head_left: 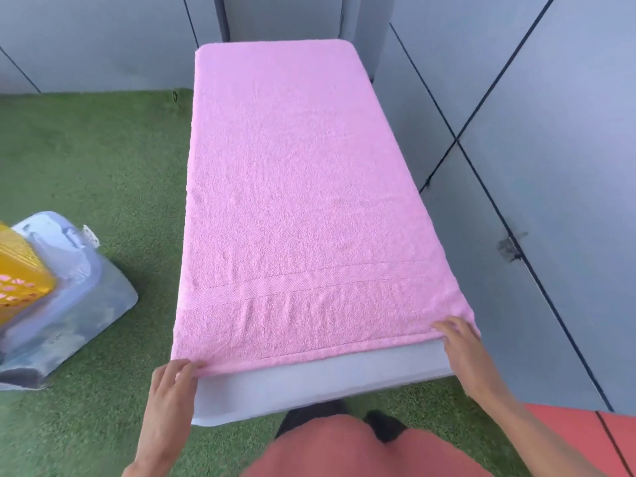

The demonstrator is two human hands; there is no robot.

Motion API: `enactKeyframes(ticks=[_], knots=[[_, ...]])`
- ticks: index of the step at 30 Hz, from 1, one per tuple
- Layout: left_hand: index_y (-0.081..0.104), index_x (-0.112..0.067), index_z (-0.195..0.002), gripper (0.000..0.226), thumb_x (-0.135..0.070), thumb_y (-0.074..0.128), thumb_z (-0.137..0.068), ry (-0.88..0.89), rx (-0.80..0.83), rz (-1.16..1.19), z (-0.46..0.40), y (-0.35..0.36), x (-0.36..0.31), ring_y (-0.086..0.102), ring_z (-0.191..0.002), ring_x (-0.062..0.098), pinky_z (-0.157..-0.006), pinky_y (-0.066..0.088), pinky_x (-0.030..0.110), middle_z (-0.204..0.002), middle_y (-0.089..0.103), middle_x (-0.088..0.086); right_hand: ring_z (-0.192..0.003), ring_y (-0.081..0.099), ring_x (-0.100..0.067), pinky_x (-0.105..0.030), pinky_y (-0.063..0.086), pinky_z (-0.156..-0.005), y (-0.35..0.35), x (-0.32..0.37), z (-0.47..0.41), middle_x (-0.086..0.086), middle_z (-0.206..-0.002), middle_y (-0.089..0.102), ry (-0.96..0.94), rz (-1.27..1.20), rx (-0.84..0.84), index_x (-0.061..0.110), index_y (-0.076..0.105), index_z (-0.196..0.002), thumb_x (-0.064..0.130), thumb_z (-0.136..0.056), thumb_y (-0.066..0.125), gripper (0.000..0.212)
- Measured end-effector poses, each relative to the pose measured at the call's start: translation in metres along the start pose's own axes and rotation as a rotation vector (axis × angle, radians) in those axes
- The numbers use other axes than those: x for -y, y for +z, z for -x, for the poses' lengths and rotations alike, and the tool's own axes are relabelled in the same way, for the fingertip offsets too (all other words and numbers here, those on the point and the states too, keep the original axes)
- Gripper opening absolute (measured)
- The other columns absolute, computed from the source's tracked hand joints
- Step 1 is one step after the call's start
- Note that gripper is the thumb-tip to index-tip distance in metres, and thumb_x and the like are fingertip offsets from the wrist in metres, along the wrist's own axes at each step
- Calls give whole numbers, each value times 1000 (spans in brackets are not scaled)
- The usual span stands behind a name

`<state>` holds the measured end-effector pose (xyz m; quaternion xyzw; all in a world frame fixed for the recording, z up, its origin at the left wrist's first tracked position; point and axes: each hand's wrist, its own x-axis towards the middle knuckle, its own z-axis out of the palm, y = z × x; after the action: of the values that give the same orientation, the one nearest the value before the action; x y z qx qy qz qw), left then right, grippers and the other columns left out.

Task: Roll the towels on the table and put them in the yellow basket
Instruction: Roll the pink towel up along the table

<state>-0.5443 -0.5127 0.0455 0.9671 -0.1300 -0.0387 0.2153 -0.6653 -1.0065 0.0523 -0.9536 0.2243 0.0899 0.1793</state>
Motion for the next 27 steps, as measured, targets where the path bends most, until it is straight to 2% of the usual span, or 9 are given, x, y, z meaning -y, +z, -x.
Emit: enactKeyframes(ticks=[3, 7, 11, 13, 15, 20, 22, 24, 27], knots=[[69, -10, -108, 30, 6, 64, -83, -61, -5, 63, 7, -6, -4, 52, -100, 25, -81, 47, 39, -106, 62, 3, -115, 45, -13, -38, 46, -88, -5, -5, -3, 4, -126, 51, -37, 39, -45, 18, 62, -118, -10, -86, 50, 44], [72, -15, -101, 25, 3, 59, -88, -135, 5, 129, -1, -16, -6, 57, -94, 20, -76, 43, 34, -100, 65, -4, -108, 50, -17, -31, 32, -89, -13, -7, -8, 7, -110, 61, -88, 139, -107, 22, 66, -105, 2, -87, 59, 28], [74, -11, -96, 16, -2, 63, -89, -185, 87, 105, -18, -20, 3, 61, -87, 25, -70, 44, 35, -91, 68, 0, -107, 56, -20, -28, 30, -85, -22, -13, -22, 9, -107, 63, -112, 105, -43, 18, 64, -105, 5, -92, 56, 20], [73, -12, -91, 10, -6, 66, -87, -217, 127, 117, -28, -23, 5, 62, -82, 24, -68, 44, 35, -84, 67, -1, -110, 52, -14, -28, 33, -87, -27, -20, -34, 18, -107, 57, -124, 57, 59, 21, 62, -108, 9, -96, 50, 21], [72, -19, -87, 8, -11, 69, -86, -242, 182, 141, -38, -25, 8, 63, -80, 19, -69, 47, 34, -83, 69, -2, -104, 52, -12, -29, 37, -86, -33, -25, -42, 22, -104, 54, -159, 29, 118, 30, 58, -104, 8, -95, 51, 26], [66, -31, -72, 22, -14, 76, -80, -354, 229, 237, -53, -28, 6, 64, -77, 15, -71, 48, 33, -76, 69, -7, -91, 53, -7, -29, 39, -78, -38, -27, -50, 27, -95, 57, -207, -64, 109, 42, 50, -90, 4, -87, 62, 40], [64, -31, -71, 21, -18, 79, -77, -385, 170, 141, -53, -27, 1, 59, -82, 23, -72, 44, 36, -83, 65, 0, -89, 53, -8, -29, 38, -78, -36, -30, -53, 22, -93, 56, -171, -114, 60, 43, 49, -85, 6, -84, 68, 42], [68, -24, -75, 14, -17, 80, -74, -328, 45, -99, -48, -25, -6, 48, -84, 26, -73, 39, 41, -88, 58, 3, -89, 47, -13, -30, 36, -77, -36, -31, -51, 16, -90, 51, -106, -124, -4, 40, 52, -82, 11, -81, 74, 36], [72, -13, -90, 30, 8, 76, -69, -129, 20, -245, -27, -13, -22, 47, -79, 24, -60, 41, 35, -87, 56, 4, -89, 40, -14, -32, 38, -76, -33, -26, -42, 14, -86, 47, -103, -80, -69, 24, 64, -82, 8, -81, 72, 18]])
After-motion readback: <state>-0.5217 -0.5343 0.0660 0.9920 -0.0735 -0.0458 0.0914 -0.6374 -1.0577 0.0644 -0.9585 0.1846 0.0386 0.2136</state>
